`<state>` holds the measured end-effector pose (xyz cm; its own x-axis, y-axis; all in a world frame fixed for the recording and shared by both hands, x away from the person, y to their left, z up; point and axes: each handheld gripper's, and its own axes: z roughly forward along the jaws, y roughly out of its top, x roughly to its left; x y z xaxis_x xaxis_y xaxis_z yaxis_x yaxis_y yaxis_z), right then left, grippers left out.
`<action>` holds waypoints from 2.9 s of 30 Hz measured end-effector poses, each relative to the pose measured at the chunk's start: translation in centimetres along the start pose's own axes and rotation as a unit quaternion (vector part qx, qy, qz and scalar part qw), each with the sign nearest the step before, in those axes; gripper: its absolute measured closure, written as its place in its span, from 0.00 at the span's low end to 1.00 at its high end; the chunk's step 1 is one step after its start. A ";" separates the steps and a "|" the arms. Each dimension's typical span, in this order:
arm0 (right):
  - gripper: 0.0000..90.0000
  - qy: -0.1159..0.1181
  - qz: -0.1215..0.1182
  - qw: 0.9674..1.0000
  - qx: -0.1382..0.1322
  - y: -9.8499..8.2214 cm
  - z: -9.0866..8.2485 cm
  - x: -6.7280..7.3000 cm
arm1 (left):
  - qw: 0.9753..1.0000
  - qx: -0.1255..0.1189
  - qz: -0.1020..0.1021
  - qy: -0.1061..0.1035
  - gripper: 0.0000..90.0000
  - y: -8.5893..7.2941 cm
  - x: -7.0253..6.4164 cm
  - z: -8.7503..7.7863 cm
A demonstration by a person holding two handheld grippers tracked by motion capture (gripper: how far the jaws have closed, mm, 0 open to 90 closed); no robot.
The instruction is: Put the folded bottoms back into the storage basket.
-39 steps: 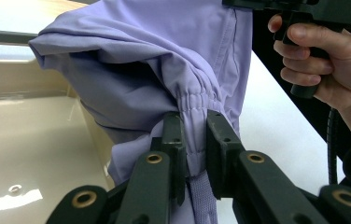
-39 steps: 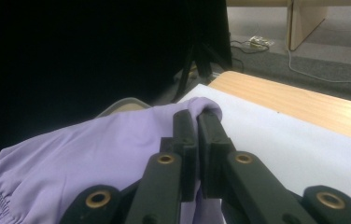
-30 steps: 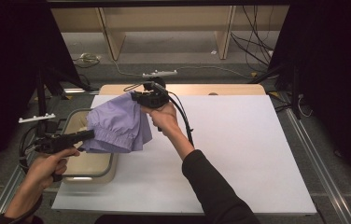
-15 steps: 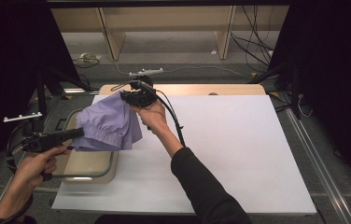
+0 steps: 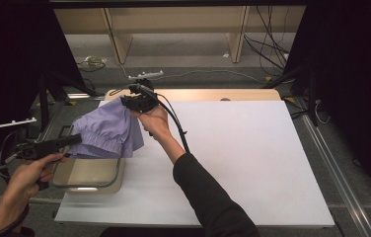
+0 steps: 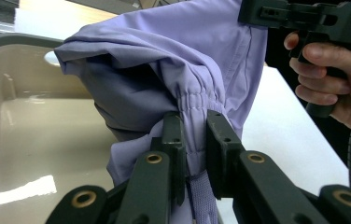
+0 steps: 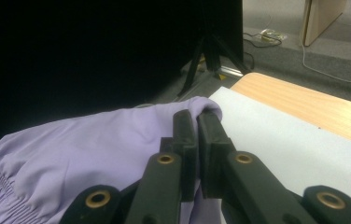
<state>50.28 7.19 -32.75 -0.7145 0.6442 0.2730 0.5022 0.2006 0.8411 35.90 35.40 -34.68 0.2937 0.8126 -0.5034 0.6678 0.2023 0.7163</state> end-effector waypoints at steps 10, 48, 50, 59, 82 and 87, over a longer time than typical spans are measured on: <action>0.97 0.000 -0.002 1.000 0.008 0.0 1.2 0.9 | 1.000 0.003 -0.008 0.007 0.88 0.2 1.0 -0.5; 0.96 -0.007 -0.012 0.999 0.052 -1.7 5.3 2.6 | 0.998 0.035 -0.014 0.052 0.87 -0.6 3.9 -0.1; 0.96 -0.008 -0.013 0.998 0.055 -1.8 5.5 2.5 | 0.998 0.036 -0.016 0.053 0.87 -0.6 4.1 0.0; 0.96 -0.007 -0.013 0.998 0.062 -2.1 6.0 2.7 | 0.997 0.045 -0.021 0.057 0.87 -0.8 4.7 0.2; 0.44 -0.006 -0.016 0.996 0.091 -2.9 7.1 3.0 | 0.994 0.026 -0.041 0.093 0.40 -0.4 4.9 0.0; 0.42 -0.007 -0.016 0.996 0.085 -2.7 6.6 2.9 | 0.995 0.031 -0.040 0.084 0.37 -0.5 4.6 0.4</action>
<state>50.05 13.42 -37.30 -0.7257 0.6449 0.2396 0.5549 0.3427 0.7581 37.18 38.85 -37.60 0.1230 0.8765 -0.4654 0.7262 0.2402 0.6441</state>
